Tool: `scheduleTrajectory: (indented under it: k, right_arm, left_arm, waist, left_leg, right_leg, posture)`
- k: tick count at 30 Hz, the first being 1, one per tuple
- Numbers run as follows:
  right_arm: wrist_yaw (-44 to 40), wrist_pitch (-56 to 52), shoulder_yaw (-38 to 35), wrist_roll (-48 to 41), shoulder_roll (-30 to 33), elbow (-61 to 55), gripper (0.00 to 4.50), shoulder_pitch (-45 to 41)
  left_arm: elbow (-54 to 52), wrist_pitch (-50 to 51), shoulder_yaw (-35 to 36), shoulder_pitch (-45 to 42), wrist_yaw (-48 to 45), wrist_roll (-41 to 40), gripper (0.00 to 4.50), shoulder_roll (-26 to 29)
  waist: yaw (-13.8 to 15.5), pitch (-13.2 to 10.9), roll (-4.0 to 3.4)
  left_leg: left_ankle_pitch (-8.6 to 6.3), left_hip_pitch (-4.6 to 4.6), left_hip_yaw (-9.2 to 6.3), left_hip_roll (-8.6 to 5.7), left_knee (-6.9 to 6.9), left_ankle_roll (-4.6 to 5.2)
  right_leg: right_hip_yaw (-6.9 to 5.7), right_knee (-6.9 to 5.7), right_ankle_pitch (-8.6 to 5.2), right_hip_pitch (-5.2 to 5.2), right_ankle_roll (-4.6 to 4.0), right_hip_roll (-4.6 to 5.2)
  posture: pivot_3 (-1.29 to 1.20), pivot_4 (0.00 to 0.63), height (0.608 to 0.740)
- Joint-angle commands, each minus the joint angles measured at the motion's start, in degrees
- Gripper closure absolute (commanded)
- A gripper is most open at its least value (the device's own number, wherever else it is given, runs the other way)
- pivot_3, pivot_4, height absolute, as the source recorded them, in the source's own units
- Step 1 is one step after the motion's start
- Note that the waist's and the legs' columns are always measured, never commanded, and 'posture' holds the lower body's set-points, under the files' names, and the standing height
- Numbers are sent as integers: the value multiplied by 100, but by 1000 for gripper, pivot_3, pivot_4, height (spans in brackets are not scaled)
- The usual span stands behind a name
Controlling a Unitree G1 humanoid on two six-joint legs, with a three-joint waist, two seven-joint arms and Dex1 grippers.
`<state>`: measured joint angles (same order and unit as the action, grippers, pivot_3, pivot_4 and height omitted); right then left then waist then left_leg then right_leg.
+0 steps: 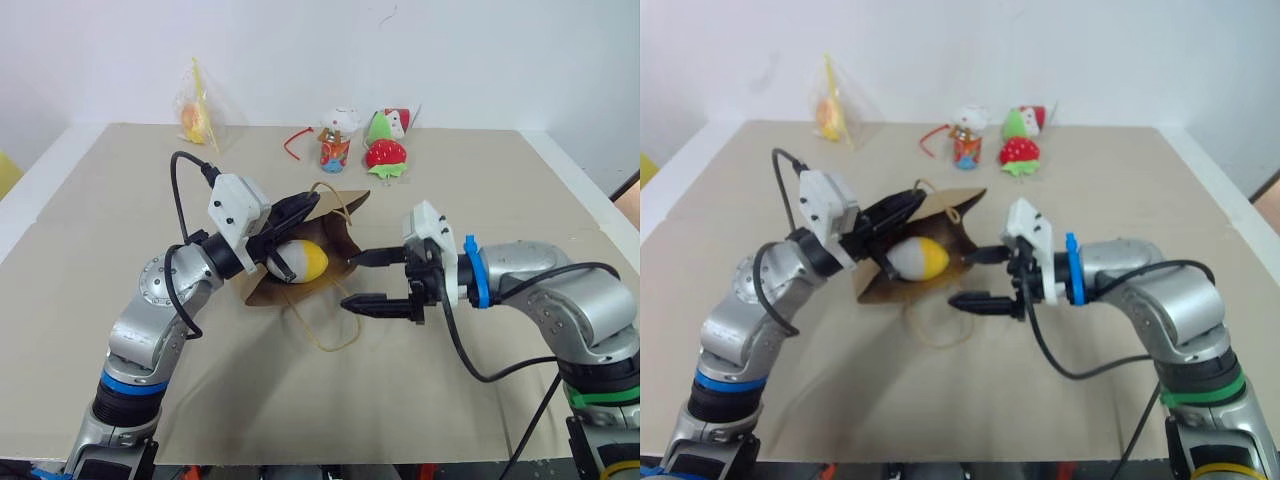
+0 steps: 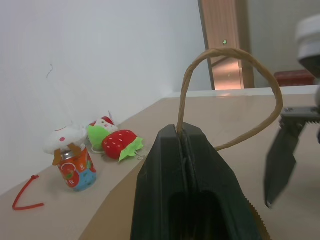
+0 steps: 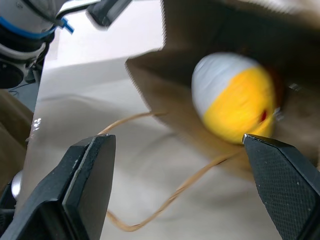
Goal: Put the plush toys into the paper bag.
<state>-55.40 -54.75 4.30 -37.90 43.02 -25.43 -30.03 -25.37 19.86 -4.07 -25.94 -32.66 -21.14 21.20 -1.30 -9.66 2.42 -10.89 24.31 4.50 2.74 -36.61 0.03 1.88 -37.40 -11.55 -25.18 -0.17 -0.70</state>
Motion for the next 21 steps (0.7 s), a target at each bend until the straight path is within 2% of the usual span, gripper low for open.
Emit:
scheduleTrajectory:
  k: [1,6,9,11,12,13,14,17,21]
  right_arm:
    - [309,-89,67,-21,-142,-164,99,178]
    - [613,-252,217,-43,-415,-42,99,376]
    - [622,-234,257,25,-436,96,825,420]
    - [578,-177,281,70,-403,160,1849,444]
    - [557,-152,297,85,-394,179,1985,451]
    - [508,-109,330,114,-370,186,2663,465]
    - [456,-63,348,130,-356,187,3017,477]
    - [365,58,316,117,-342,196,4465,478]
    - [135,118,136,30,-124,202,4492,325]
  left_arm:
    - [-114,-88,71,-115,16,7,4500,4]
    - [-100,-85,68,-131,42,36,4500,-10]
    - [-123,-69,67,-117,47,46,4500,-8]
    - [-119,-69,75,-113,40,44,4500,-2]
    - [-111,-69,79,-116,37,44,4500,1]
    - [-106,-68,78,-118,35,45,4500,2]
    - [-101,-68,74,-122,35,49,4500,1]
    - [-88,-69,68,-134,30,54,4500,-1]
    - [-50,-81,86,-154,-8,49,4500,19]
  waist:
    - [-2,0,0]
    - [-1,0,0]
    - [-1,0,0]
    - [-1,0,0]
    - [-1,0,0]
    - [-1,0,0]
    - [-1,0,0]
    - [-1,0,0]
    - [1,0,1]
  left_leg:
    - [0,0,5,-1,0,0]
    - [0,0,5,-2,-2,0]
    - [0,0,4,-2,-3,0]
    - [0,0,4,-2,-3,0]
    - [0,0,3,-2,-3,0]
    - [0,0,4,-2,-3,0]
    - [0,0,4,-2,-2,0]
    - [0,0,3,-2,-2,0]
    - [0,0,2,-3,-2,0]
  right_leg:
    - [0,0,2,-1,3,1]
    - [0,1,3,-1,7,3]
    - [-1,0,4,-1,7,2]
    - [-2,1,3,0,7,2]
    - [-3,1,3,0,7,2]
    - [-2,1,3,0,7,2]
    - [-2,1,3,-1,7,2]
    - [-2,1,2,-1,6,0]
    - [-4,1,3,0,6,1]
  posture:
    - [0,150,740]
    - [0,150,740]
    - [0,150,740]
    - [0,150,740]
    - [0,150,740]
    - [0,150,740]
    - [0,150,740]
    - [0,150,740]
    - [0,150,740]
